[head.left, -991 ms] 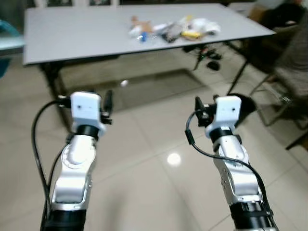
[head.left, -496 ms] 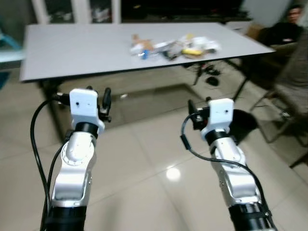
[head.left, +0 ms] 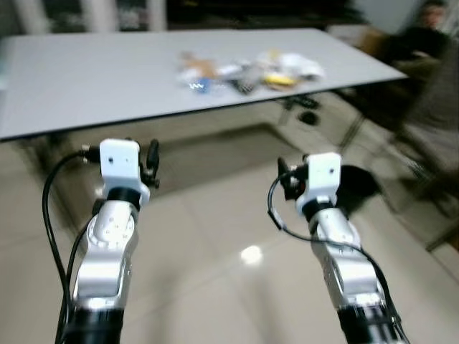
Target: Picking trash to rubbish bin
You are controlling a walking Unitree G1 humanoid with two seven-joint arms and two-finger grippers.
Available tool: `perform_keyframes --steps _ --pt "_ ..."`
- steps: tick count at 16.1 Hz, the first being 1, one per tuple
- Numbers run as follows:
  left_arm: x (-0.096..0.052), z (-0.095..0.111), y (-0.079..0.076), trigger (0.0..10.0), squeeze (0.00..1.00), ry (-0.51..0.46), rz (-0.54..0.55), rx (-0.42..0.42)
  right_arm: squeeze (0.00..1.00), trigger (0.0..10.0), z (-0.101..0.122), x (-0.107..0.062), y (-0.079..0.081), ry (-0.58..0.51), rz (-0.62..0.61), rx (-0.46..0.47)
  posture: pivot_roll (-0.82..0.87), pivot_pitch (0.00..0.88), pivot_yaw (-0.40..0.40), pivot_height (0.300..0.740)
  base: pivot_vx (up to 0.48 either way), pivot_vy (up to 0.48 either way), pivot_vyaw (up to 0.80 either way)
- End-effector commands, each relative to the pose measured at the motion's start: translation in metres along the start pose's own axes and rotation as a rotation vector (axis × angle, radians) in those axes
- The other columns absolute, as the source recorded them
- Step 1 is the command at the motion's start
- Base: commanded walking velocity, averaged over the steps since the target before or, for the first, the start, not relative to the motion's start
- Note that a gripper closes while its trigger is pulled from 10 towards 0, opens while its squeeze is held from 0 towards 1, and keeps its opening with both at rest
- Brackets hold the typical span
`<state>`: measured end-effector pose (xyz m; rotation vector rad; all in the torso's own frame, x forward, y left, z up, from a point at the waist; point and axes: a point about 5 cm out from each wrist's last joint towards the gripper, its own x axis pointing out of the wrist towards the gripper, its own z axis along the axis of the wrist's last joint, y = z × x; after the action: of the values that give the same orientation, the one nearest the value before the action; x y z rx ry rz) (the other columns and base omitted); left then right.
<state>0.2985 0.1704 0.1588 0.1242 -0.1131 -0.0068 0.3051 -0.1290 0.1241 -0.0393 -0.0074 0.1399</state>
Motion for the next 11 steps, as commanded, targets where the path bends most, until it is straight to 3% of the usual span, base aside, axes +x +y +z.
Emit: perform_keyframes --steps 1,2,5,7,11 --pt "-0.003 -0.003 -0.004 10.0 0.00 0.006 -0.026 0.021 0.00 10.0 -0.008 -0.002 -0.005 0.040 -0.023 -0.003 0.04 0.000 -0.082 0.740 0.480 0.000 0.00" --pt "-0.004 -0.003 -0.002 10.0 0.00 0.008 -0.019 0.020 0.00 10.0 -0.010 -0.002 -0.004 0.049 -0.029 -0.004 0.04 0.000 -0.093 0.740 0.480 0.000 0.00" --pt "-0.008 -0.007 0.000 10.0 0.00 0.028 -0.002 0.031 0.00 10.0 -0.014 0.002 -0.010 0.062 -0.082 -0.134 0.05 0.000 -0.112 0.740 0.480 0.000 0.00" --pt "-0.012 -0.012 -0.001 10.0 0.00 0.053 -0.015 0.054 0.00 10.0 -0.025 0.003 -0.013 0.129 -0.060 -0.103 0.07 0.000 -0.119 0.740 0.480 0.000 0.00" --pt "-0.011 -0.011 -0.005 10.0 0.00 0.069 -0.053 0.058 0.00 10.0 -0.027 -0.003 -0.009 0.123 -0.055 -0.069 0.07 0.047 -0.089 0.740 0.480 0.000 0.00"
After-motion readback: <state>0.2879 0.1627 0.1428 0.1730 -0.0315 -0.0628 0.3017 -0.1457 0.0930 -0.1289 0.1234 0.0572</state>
